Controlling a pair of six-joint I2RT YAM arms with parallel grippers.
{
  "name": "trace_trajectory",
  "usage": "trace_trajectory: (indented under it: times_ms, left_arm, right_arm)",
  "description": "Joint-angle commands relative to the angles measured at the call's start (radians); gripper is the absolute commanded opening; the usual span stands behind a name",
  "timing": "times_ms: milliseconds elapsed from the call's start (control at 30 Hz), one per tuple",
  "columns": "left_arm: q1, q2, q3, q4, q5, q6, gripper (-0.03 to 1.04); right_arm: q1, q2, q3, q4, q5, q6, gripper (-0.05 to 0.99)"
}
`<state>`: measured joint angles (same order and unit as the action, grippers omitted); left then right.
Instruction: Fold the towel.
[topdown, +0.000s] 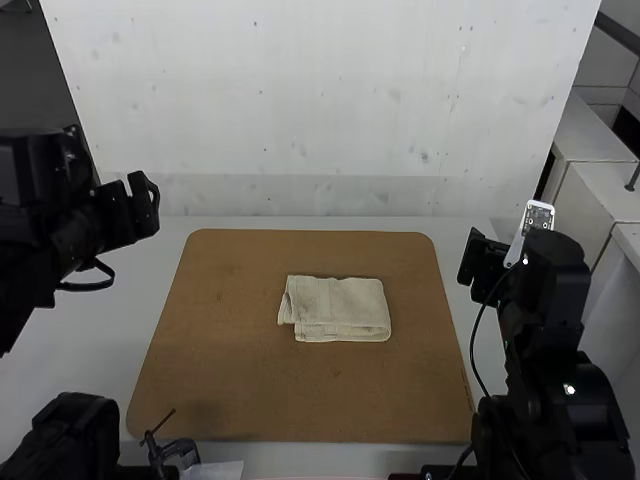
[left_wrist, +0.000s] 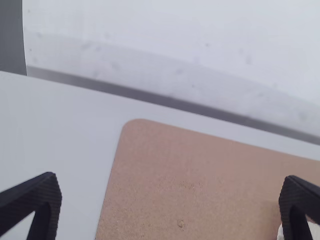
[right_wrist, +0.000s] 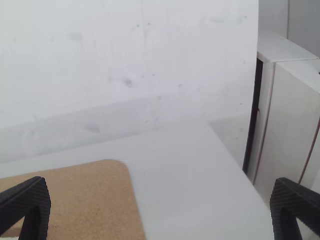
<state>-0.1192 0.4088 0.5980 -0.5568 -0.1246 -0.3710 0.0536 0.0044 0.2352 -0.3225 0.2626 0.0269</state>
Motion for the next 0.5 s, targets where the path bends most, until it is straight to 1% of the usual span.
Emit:
trace_trajectory:
  times_ms: [0, 67, 167, 200, 233, 367, 467]
  left_arm:
    - [0.047, -0.12, -0.052, -0.005, 0.026, 0.006, 0.98]
    - [0.073, -0.194, -0.109, -0.006, 0.026, 0.014, 0.97]
    - [0.124, -0.311, -0.158, -0.018, 0.034, 0.044, 0.97]
    - [0.128, -0.35, -0.172, -0.022, 0.039, 0.052, 0.97]
    - [0.119, -0.364, -0.176, -0.034, 0.036, 0.067, 0.97]
    - [0.121, -0.384, -0.188, -0.15, 0.04, 0.213, 0.98]
    - [0.121, -0.384, -0.179, -0.27, 0.042, 0.328, 0.99]
  right_arm:
    - [-0.017, -0.015, 0.0, 0.01, 0.013, -0.01, 0.96]
    - [-0.017, -0.014, -0.002, 0.007, 0.012, -0.01, 0.96]
    - [-0.017, -0.015, -0.005, 0.01, 0.012, -0.01, 0.96]
    - [-0.015, -0.014, -0.008, 0.008, 0.012, -0.01, 0.96]
    - [-0.017, -0.015, -0.011, 0.007, 0.013, -0.01, 0.96]
    - [-0.021, -0.007, -0.014, -0.001, 0.01, -0.019, 0.96]
    - [-0.028, 0.005, -0.007, -0.004, 0.015, -0.027, 0.96]
